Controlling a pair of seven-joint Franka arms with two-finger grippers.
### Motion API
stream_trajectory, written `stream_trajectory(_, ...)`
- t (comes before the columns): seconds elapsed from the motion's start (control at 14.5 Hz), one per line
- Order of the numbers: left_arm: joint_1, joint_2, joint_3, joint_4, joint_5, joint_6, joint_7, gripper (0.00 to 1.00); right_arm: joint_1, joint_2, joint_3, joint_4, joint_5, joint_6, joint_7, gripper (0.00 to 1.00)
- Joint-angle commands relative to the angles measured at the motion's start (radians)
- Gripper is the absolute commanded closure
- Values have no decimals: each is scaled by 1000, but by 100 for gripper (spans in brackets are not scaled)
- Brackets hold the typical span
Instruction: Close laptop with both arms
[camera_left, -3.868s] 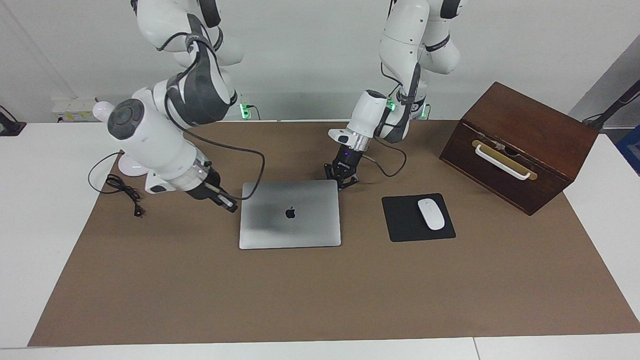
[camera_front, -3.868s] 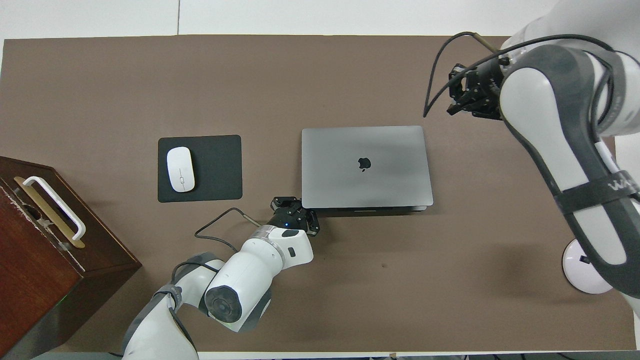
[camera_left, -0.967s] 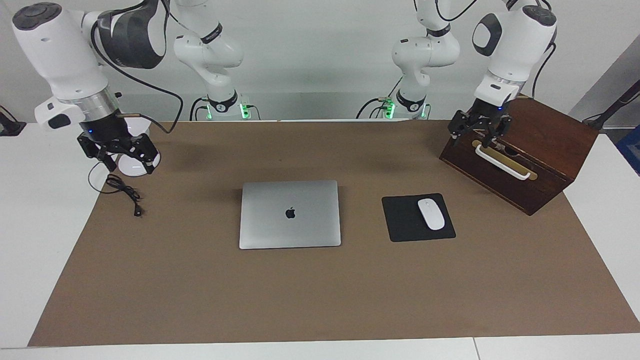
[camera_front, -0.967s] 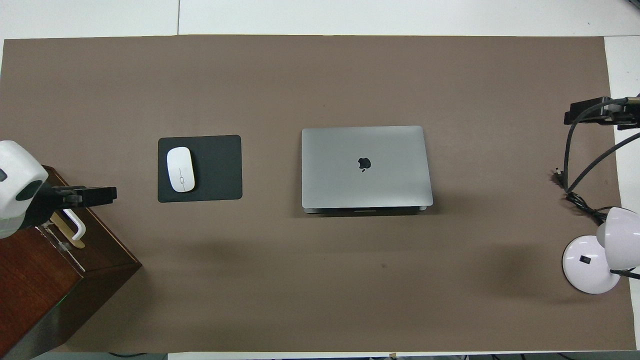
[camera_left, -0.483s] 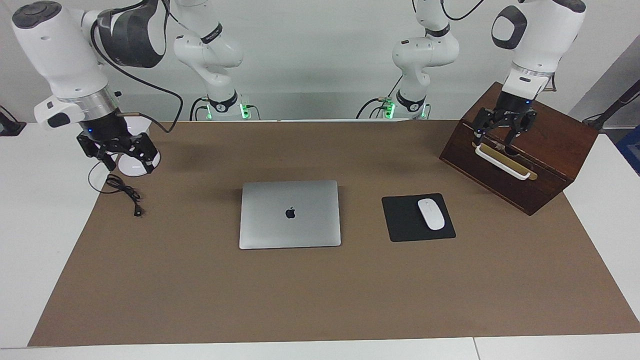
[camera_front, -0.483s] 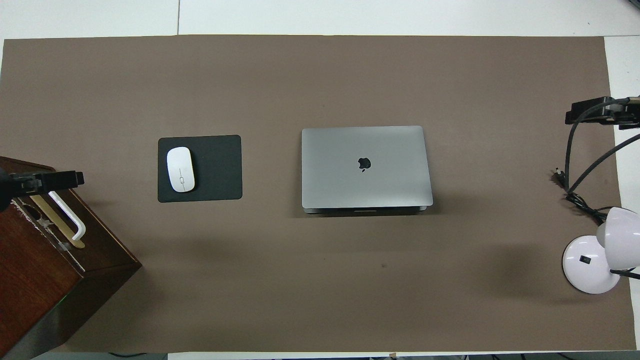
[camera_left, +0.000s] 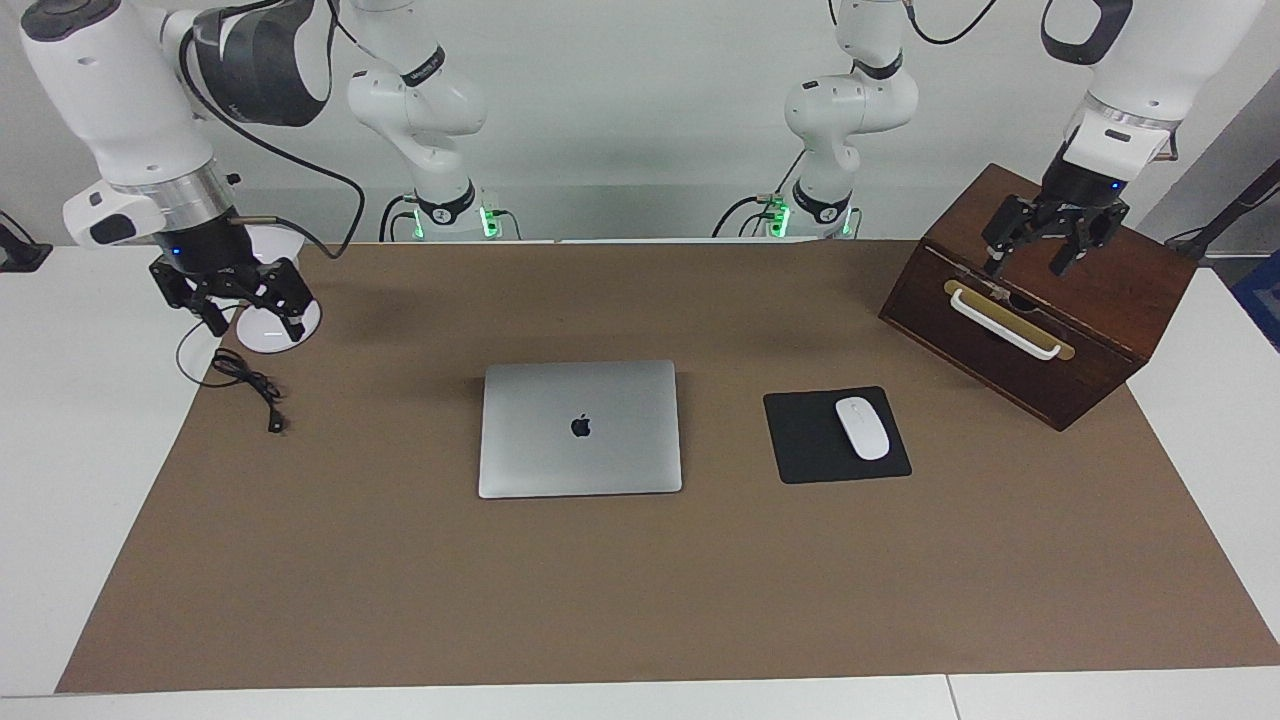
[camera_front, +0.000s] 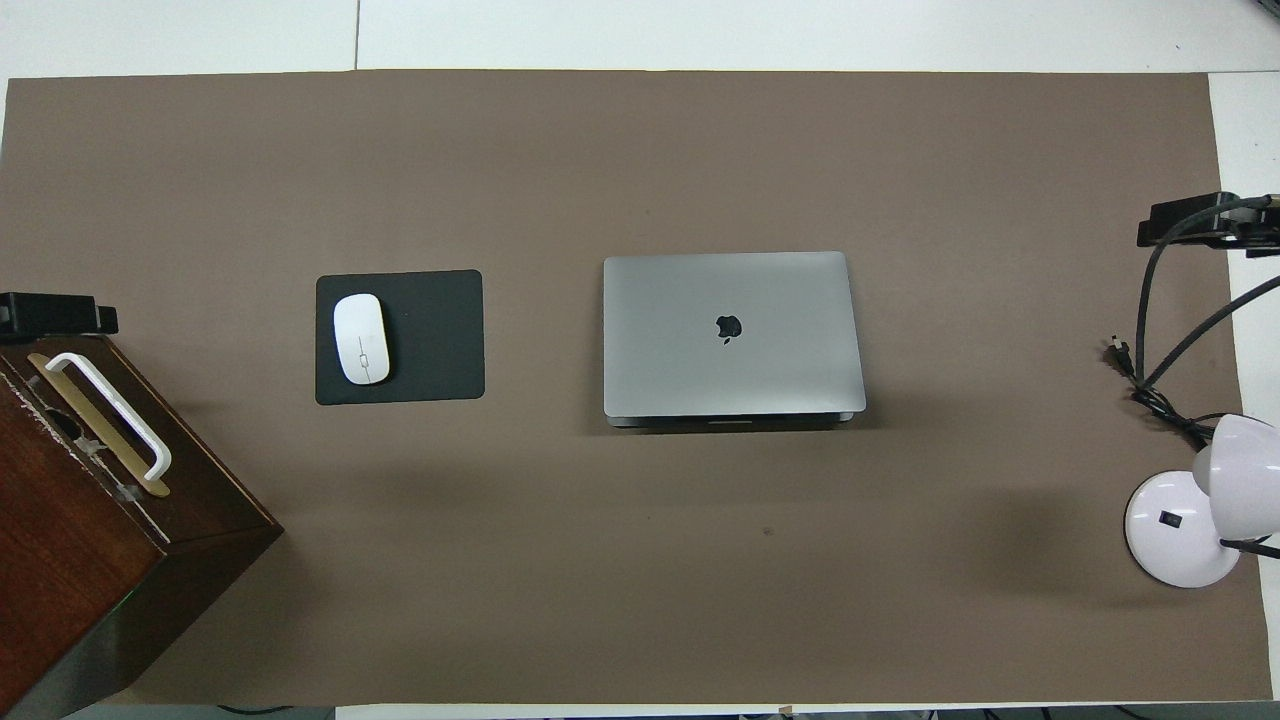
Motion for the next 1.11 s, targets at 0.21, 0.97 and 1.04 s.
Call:
stream_trajectory(0.21, 11, 103, -12, 195, 90, -186, -8, 0, -14, -15, 9, -9, -3, -14, -10, 0)
stream_trajectory(0.97, 8, 89, -12, 126, 95, -138, -40, 0, -20, -21, 9, -19, -3, -14, -13, 0)
stream_trajectory(1.04, 8, 90, -12, 126, 96, -129, -40, 0, -24, -21, 9, -19, -3, -14, -13, 0)
